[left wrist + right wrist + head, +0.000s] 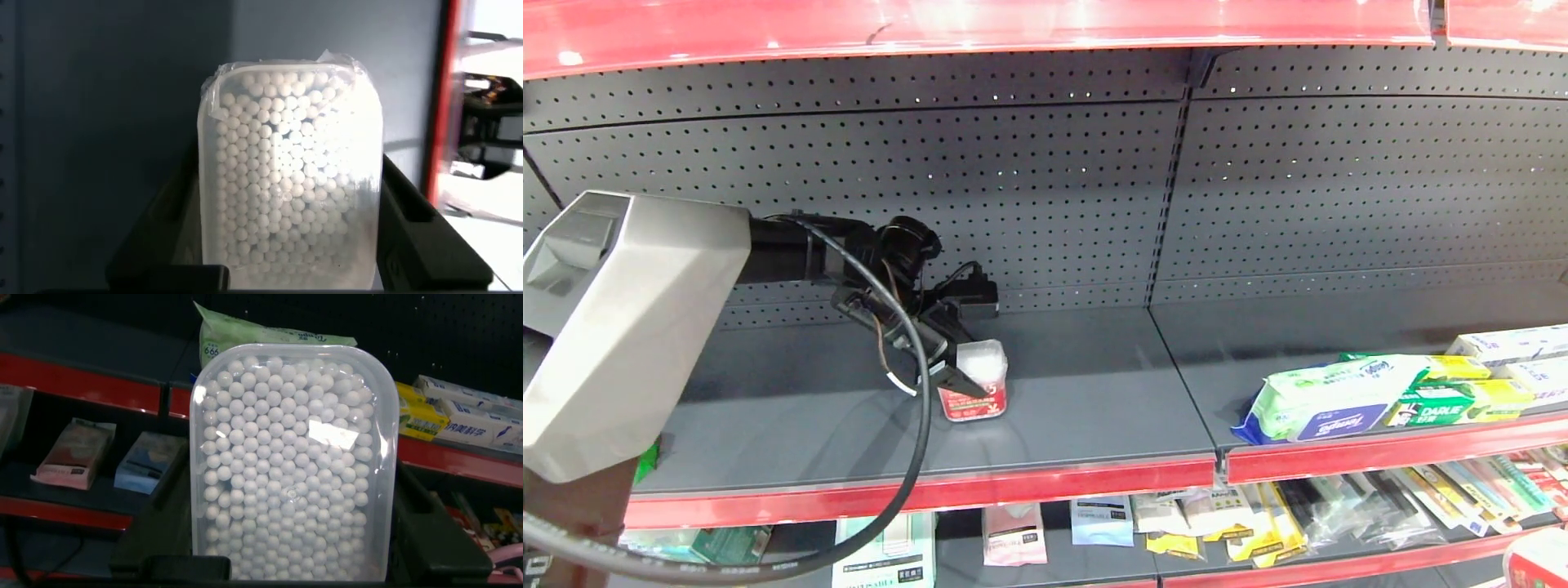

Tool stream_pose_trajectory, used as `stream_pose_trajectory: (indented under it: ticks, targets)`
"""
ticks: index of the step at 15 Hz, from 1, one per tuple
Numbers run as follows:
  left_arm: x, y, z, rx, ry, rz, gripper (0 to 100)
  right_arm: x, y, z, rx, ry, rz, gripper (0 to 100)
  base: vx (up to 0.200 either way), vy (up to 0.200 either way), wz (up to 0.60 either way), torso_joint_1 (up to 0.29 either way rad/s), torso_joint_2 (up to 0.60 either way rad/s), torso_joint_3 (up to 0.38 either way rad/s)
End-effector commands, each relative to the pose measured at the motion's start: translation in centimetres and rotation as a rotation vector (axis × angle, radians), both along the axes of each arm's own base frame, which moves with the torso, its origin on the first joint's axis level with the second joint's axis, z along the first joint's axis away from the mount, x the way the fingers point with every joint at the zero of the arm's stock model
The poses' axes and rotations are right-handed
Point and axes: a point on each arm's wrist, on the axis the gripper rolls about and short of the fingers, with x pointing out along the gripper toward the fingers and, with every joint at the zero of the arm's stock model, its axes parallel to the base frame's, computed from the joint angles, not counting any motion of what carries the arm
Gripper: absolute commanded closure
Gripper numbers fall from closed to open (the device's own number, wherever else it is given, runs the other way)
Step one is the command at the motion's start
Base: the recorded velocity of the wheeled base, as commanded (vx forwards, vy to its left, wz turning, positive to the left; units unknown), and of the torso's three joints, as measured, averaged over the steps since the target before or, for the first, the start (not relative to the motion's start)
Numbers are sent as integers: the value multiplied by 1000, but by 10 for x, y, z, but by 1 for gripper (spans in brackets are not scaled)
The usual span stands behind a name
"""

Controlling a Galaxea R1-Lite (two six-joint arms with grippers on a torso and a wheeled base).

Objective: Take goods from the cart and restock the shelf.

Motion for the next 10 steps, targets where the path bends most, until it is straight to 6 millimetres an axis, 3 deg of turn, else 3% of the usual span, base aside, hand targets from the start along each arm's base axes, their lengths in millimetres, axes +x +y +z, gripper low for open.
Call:
stream_pose_trajectory:
  ticks: [1, 10]
  targets:
    - [-17, 11, 8, 2, 10, -10, 100, 0, 0, 0, -1, -1, 1, 100, 0, 0, 0, 0, 0, 0]
    - [-41, 23, -4, 11, -31, -25, 100, 0, 0, 0, -1, -1, 1, 100, 0, 0, 0, 0, 0, 0]
